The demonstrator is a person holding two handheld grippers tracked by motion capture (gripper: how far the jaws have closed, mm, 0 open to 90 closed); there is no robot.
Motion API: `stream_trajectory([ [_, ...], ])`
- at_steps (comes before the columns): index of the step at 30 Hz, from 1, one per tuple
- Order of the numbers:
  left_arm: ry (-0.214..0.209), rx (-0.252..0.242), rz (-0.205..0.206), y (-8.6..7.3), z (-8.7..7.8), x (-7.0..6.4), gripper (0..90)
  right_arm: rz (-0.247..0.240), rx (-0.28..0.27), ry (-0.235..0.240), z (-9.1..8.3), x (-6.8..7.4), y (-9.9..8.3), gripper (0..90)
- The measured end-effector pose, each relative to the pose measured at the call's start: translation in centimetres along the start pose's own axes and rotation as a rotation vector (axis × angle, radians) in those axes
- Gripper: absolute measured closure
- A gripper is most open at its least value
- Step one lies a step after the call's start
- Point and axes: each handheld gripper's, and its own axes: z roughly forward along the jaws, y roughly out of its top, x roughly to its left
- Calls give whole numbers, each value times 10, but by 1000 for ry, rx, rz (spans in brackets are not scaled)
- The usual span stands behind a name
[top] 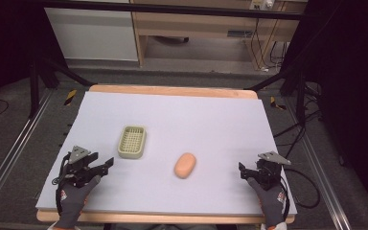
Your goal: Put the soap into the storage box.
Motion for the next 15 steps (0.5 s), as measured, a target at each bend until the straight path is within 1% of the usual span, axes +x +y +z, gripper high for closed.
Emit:
stream_trajectory([
  [1, -10, 1, 1, 1, 0, -2, 317, -4, -1, 1, 0, 1, 0, 87],
  [3, -14, -5, 4, 2, -1, -5, 312, -15, 0, 3, 0, 3, 0, 93],
  [7, -25, -11, 2, 3, -1, -8, 303, -13, 2, 4, -1, 4, 0, 94],
  [9, -33, -13, 11, 4, -2, -12, 299, -7, 2, 11, -1, 4, -1, 94],
  [12, -51, -21, 12, 6, -4, -16, 297, -12, 4, 7, 0, 6, -1, 94],
  [15, -56, -22, 17, 7, -4, -17, 293, -12, 4, 4, -1, 7, -2, 94],
])
